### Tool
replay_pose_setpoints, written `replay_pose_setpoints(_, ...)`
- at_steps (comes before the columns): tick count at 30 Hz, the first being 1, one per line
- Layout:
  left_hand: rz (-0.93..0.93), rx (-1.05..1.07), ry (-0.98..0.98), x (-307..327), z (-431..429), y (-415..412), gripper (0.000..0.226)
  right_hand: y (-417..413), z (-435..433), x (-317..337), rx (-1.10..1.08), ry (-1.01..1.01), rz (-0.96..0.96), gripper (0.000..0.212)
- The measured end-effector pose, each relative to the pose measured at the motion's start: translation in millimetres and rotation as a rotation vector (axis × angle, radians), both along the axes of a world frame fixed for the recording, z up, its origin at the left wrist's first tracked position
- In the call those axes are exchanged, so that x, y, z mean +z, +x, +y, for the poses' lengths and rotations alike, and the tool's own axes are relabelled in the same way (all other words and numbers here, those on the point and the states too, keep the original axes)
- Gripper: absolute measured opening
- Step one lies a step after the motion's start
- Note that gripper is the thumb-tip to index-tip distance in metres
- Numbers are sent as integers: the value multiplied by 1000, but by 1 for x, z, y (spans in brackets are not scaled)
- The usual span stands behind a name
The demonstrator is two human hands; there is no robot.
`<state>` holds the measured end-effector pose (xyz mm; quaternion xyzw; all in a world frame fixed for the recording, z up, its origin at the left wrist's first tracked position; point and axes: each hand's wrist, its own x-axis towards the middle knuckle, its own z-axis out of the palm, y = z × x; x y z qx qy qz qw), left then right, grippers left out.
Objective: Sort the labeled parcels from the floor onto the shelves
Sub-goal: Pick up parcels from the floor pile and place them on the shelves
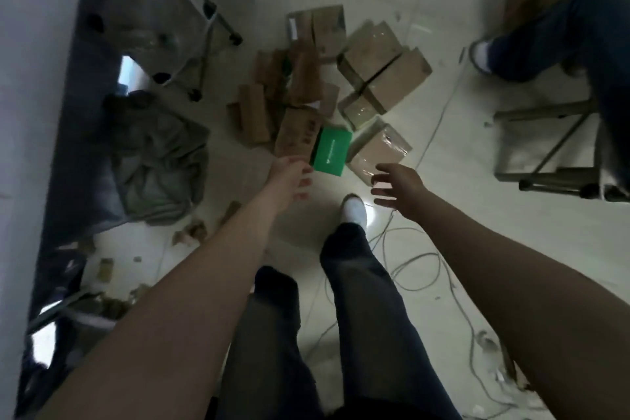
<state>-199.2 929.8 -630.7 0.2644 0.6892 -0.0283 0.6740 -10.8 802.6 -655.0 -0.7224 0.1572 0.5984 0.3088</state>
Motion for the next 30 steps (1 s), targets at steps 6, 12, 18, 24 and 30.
replay_pose_setpoints(6, 37, -300, -66, -157, 0, 63, 14, 57, -10, -136, -43, -108, -90, 12)
replay_pose_setpoints(12, 17, -568, -95, -311, -9, 122, 18, 72, -32, -285, -146, -218, -165, 13)
replay_pose_setpoints(18, -65, -672, 82, -435, -29, 195, 40, 90, -53, -402, -260, -157, -147, 73)
replay_pose_setpoints(24, 16, -661, 31, -453, -42, 221, 71, 93, -56, -420, -598, -68, -88, 54)
replay_pose_setpoints(30, -29, -365, -142, -366, -29, 198, 63, 95, -63, -351, -784, -4, -72, 49)
